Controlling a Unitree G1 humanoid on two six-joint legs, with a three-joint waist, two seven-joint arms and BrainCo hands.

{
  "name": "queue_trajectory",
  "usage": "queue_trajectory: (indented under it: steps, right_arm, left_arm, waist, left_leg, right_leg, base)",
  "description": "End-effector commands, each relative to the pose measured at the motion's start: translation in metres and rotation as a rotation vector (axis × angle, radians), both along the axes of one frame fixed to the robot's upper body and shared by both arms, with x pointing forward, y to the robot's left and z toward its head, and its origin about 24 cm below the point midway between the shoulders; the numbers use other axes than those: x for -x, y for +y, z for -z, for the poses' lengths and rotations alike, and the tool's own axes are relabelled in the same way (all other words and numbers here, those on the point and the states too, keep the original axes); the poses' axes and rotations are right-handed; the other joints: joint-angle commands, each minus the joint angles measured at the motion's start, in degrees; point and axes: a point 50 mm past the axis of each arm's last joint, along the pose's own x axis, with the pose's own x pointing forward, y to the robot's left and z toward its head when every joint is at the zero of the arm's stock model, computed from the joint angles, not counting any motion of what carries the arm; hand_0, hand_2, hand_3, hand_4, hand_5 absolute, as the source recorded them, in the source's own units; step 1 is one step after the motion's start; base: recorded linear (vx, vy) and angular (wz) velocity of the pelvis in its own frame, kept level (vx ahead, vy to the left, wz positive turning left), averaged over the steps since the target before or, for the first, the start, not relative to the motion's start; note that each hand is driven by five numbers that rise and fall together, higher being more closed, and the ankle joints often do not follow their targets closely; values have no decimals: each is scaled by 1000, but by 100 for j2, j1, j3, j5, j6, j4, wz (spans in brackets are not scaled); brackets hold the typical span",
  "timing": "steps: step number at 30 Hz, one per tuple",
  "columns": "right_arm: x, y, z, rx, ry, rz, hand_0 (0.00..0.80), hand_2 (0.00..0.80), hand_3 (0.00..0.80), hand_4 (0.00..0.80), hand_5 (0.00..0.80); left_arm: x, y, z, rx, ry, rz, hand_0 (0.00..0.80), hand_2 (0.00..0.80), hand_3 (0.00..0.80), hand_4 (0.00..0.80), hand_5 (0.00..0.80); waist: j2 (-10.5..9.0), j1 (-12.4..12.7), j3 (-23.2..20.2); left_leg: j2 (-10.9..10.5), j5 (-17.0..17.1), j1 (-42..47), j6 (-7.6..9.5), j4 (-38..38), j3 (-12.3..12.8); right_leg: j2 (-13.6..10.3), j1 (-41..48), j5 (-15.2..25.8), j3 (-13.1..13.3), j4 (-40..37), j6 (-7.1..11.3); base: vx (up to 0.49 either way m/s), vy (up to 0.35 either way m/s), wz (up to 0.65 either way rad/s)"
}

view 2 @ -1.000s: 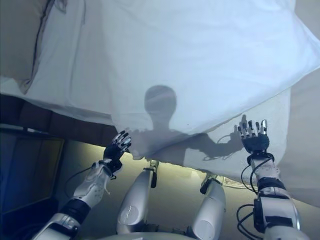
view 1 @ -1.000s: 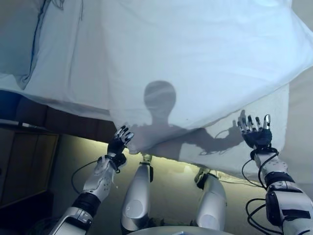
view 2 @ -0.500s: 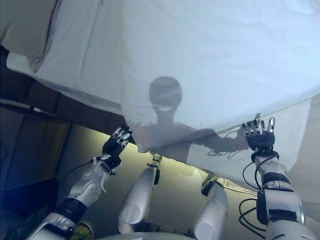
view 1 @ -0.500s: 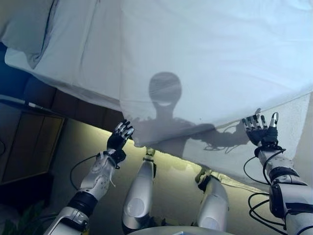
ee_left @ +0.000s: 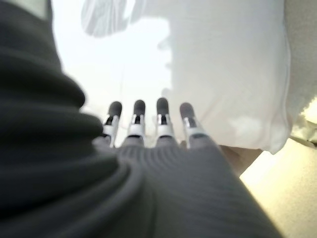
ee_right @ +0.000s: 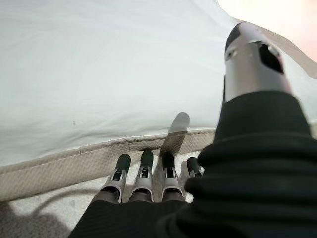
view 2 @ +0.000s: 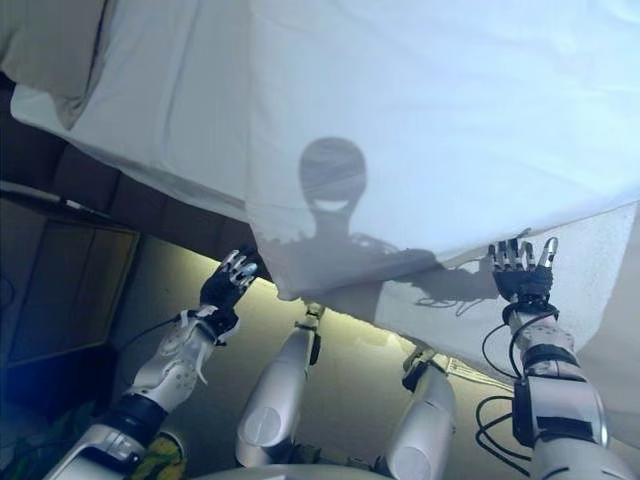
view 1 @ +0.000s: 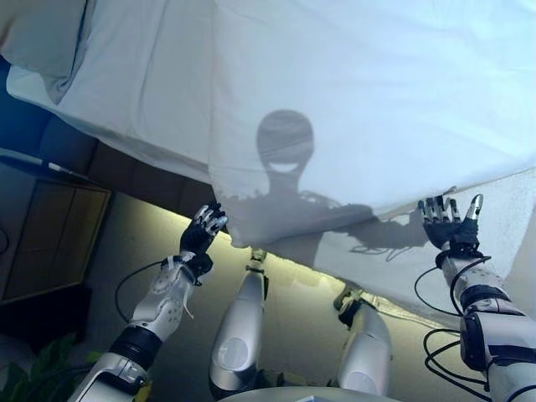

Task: Make the bed neatly

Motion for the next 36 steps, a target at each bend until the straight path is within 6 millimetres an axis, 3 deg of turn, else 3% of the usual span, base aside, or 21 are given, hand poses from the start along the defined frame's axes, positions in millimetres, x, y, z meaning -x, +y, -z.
queue_trajectory:
  steps: [1,5,16,29,36]
  right_arm:
    - [7,-8,0,-70,-44,61,0,0,0,0,0]
    - [16,-2,18,-112,11,69,0,0,0,0,0]
    - [17,-4,18,-140,3,94,0,0,0,0,0]
    - [1,-36,-37,-95,-145,173,0,0,0,0,0]
    - [-1,-45,-51,-112,-168,209,0,0,0,0,0]
  left_arm:
    - [-6,4,-24,-21,-99,33,0,0,0,0,0]
    - [-6,6,-23,-41,-95,35,0,0,0,0,0]
    - [-11,7,-31,-54,-109,41,0,0,0,0,0]
    - [-12,15,-38,-67,-125,64,0,0,0,0,0]
    - [-12,21,-42,-82,-130,76,0,0,0,0,0]
  waist:
    - [18,114,107]
    - [-39,129,109]
    - [-10,110,186]
    - [17,262,182]
    - [-44,375,125]
  left_leg:
    - [-37,636,-93,357,-422,-195]
    - [-26,585,-122,359,-310,-201]
    - [-48,580,-207,384,-254,-166]
    - [-162,564,-333,404,-277,-242]
    - [-201,571,-393,413,-235,-283]
  right_leg:
    - [-209,155,710,125,-274,366]
    - [-187,213,724,99,-284,347]
    - [-155,217,754,82,-377,345]
    - [-140,209,560,-9,-271,376]
    - [-139,264,532,-139,-215,373]
  base:
    - [4,-41,4]
    - [14,-60,2]
    - [-4,-14,-1]
    - [36,-29,7]
    - [31,-41,9]
